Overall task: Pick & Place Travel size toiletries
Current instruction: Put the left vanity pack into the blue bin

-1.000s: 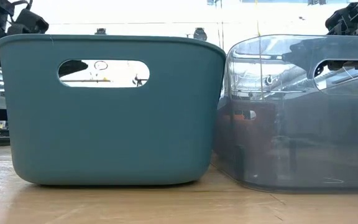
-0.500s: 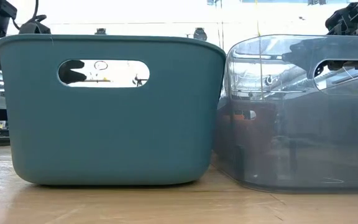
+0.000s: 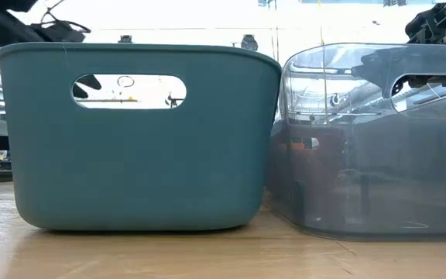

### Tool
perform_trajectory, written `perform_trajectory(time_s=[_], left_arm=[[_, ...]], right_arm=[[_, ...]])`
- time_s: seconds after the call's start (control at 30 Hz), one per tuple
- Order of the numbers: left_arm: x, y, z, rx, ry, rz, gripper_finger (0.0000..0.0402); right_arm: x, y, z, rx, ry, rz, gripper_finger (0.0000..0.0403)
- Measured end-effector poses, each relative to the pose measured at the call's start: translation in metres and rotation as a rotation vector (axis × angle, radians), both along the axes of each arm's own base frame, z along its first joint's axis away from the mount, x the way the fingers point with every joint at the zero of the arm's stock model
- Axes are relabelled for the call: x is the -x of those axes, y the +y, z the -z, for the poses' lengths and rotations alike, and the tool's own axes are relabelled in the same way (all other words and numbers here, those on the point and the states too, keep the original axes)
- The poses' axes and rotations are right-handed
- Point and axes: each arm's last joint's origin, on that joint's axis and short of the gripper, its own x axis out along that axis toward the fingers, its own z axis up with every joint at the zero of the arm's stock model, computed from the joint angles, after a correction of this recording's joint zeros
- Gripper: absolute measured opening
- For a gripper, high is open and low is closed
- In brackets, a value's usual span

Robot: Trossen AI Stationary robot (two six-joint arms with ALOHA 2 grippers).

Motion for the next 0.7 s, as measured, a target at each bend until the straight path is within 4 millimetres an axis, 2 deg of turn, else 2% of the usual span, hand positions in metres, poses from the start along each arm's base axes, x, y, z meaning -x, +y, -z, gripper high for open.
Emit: perform_trajectory(time_s=[0.2,0.3,0.4,0.7], left_arm=[[-0.036,0.019,0.011,0.085,0.264,-0.085,0.0255],[-0.049,0.029,0.018,0.154,0.331,-0.100,0.0255],[-0.056,0.035,0.025,0.227,0.374,-0.101,0.0255],[-0.058,0.047,0.045,0.355,0.406,-0.282,0.0255]], right_arm=[[0.000,0.000,0.000,0.000,0.000,0.000,0.0174],[0.000,0.000,0.000,0.000,0.000,0.000,0.0172],[0.000,0.000,0.000,0.000,0.000,0.000,0.0173],[0.000,0.000,0.000,0.000,0.000,0.000,0.0172]])
